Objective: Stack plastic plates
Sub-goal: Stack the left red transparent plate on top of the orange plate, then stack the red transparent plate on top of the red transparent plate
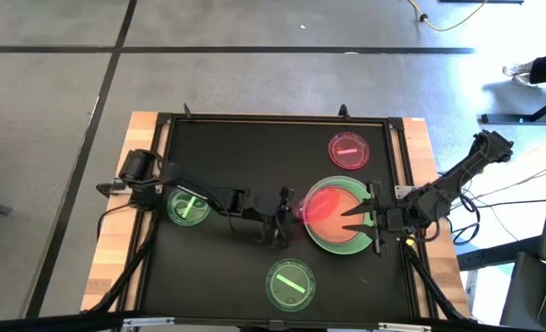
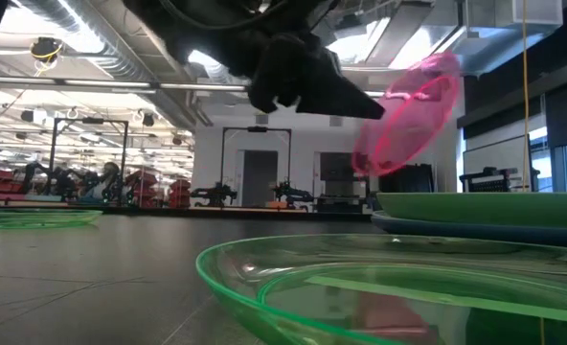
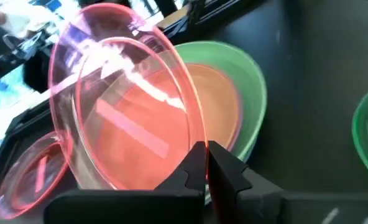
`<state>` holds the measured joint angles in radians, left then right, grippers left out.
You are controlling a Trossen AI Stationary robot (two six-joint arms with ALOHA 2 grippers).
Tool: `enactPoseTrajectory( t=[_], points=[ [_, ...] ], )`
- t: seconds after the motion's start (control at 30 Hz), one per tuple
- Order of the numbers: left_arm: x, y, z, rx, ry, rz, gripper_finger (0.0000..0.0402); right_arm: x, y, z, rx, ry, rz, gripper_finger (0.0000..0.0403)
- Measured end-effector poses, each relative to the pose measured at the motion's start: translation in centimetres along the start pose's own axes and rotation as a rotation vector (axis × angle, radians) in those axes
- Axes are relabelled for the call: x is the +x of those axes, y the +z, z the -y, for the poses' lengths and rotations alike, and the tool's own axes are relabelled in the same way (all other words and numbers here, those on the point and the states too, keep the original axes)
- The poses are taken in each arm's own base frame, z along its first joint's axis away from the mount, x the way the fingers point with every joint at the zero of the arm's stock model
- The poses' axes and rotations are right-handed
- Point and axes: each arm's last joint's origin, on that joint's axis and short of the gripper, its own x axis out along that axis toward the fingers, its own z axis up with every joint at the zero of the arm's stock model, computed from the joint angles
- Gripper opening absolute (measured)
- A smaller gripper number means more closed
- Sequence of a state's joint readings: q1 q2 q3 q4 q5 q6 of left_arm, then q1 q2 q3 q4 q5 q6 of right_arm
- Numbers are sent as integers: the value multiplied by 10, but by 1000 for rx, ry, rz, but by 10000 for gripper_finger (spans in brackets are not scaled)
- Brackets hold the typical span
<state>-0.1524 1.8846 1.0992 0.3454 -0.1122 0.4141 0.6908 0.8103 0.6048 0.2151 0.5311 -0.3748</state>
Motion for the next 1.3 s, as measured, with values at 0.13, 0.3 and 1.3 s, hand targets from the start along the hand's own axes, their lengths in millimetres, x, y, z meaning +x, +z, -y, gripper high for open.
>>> enactPoseTrajectory(
  t=[0.13,0.3,1.3],
  points=[
    [9,-5,3,-9,-2,32,1,5,-4,1,-7,-14,-21,133],
    [22,-12,8,-25,0,59,1,12,-8,2,-14,-30,-44,133],
    [36,24,28,-152,2,-200,95,12,-8,2,22,-26,-43,133]
  ],
)
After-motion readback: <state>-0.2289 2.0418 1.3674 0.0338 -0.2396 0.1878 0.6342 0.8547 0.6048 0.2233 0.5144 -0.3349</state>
